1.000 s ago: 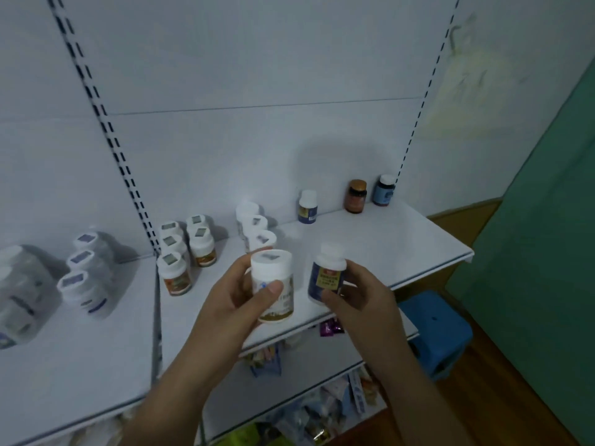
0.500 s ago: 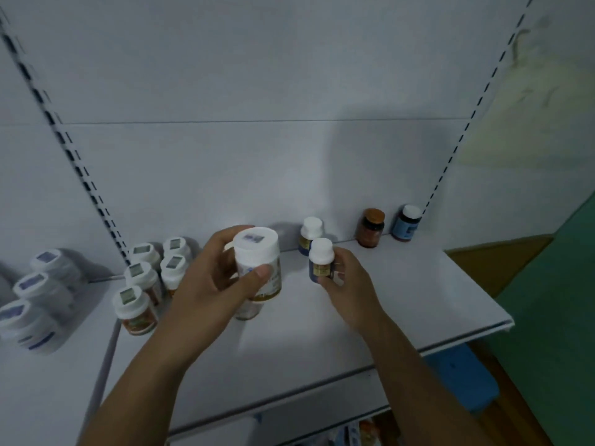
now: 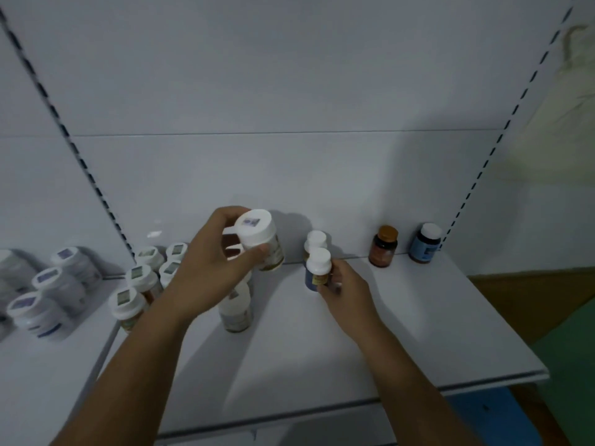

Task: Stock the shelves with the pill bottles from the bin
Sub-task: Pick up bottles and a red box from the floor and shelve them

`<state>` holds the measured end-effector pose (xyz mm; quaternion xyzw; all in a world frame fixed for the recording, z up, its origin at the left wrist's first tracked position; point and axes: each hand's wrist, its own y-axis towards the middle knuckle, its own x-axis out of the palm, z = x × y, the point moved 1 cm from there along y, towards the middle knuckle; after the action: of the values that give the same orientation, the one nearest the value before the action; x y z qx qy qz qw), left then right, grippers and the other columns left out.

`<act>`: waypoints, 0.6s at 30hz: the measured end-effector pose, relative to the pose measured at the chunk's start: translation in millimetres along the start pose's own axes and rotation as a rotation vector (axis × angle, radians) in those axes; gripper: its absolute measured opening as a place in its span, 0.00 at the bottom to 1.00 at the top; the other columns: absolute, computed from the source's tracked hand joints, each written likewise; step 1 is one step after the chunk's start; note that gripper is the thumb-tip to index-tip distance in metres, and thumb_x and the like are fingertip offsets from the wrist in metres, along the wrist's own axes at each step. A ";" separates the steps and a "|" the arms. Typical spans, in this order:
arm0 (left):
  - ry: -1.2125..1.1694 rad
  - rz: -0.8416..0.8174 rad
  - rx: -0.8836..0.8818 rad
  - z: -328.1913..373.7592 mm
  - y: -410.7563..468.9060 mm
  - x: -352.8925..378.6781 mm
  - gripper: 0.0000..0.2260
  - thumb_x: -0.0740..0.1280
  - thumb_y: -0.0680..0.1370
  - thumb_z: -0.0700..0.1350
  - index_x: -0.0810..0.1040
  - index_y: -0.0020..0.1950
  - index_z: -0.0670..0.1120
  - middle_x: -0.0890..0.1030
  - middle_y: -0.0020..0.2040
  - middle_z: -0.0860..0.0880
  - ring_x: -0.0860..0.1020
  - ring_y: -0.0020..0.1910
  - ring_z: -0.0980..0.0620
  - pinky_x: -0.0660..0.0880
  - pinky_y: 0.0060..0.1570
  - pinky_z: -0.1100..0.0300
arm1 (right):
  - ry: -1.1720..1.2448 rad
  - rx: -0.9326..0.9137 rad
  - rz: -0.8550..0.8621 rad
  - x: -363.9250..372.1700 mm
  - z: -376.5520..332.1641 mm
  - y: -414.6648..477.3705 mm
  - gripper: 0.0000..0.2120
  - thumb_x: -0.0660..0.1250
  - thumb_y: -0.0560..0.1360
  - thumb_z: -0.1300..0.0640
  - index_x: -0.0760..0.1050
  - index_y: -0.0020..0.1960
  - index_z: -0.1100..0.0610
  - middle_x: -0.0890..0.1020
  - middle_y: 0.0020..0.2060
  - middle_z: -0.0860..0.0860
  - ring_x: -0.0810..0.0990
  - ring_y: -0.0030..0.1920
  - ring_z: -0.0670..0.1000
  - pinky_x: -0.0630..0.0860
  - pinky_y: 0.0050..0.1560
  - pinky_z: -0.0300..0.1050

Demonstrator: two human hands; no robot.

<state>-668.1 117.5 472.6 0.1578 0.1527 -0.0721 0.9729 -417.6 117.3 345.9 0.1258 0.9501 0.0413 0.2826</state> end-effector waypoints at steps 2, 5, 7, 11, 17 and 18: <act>0.071 0.017 0.015 0.1 14.7 -3.9 0.21 0.78 0.76 0.44 0.75 0.64 0.56 0.81 0.60 0.60 0.83 0.57 0.54 0.82 0.58 0.49 | 0.001 -0.008 0.003 0.2 -0.5 2.4 0.12 0.71 0.77 0.62 0.79 0.60 0.54 0.84 0.49 0.47 0.82 0.50 0.46 0.77 0.51 0.45; 0.147 -0.018 0.051 0.8 33.7 -6.4 0.23 0.78 0.76 0.44 0.73 0.66 0.57 0.80 0.60 0.60 0.84 0.53 0.59 0.85 0.48 0.54 | -0.008 -0.005 -0.008 1.1 0.2 4.3 0.15 0.73 0.76 0.60 0.78 0.62 0.51 0.84 0.52 0.46 0.82 0.53 0.47 0.77 0.52 0.45; 0.214 -0.072 0.071 1.1 42.4 -5.2 0.23 0.78 0.76 0.44 0.73 0.66 0.58 0.78 0.59 0.65 0.82 0.52 0.67 0.81 0.44 0.67 | -0.019 0.007 0.014 -1.5 -0.8 1.8 0.23 0.76 0.75 0.54 0.76 0.68 0.51 0.82 0.59 0.48 0.80 0.59 0.49 0.78 0.59 0.49; 0.381 -0.162 0.082 -6.3 52.6 -2.2 0.22 0.79 0.75 0.49 0.76 0.64 0.60 0.80 0.59 0.63 0.78 0.56 0.66 0.72 0.56 0.67 | -0.005 -0.165 0.191 -15.6 -30.9 -7.1 0.25 0.77 0.75 0.55 0.75 0.70 0.52 0.78 0.63 0.50 0.77 0.64 0.53 0.76 0.64 0.50; 0.451 -0.181 0.092 -10.6 51.8 -0.3 0.23 0.81 0.71 0.53 0.79 0.64 0.57 0.82 0.58 0.60 0.79 0.56 0.60 0.75 0.56 0.59 | -0.021 -0.291 -0.042 1.9 -106.4 5.7 0.32 0.80 0.71 0.51 0.73 0.72 0.49 0.78 0.62 0.47 0.76 0.62 0.47 0.77 0.62 0.46; 0.460 -0.189 0.081 -10.9 50.4 -0.9 0.23 0.81 0.70 0.54 0.79 0.63 0.58 0.82 0.57 0.61 0.79 0.56 0.60 0.76 0.56 0.57 | -0.008 -0.287 -0.065 5.8 -112.8 8.6 0.31 0.80 0.71 0.52 0.74 0.71 0.49 0.79 0.60 0.46 0.77 0.60 0.47 0.78 0.60 0.47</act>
<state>-662.5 168.6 477.4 0.1939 0.3812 -0.1309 0.8944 -482.2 126.3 438.6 0.0532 0.9368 0.1671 0.3027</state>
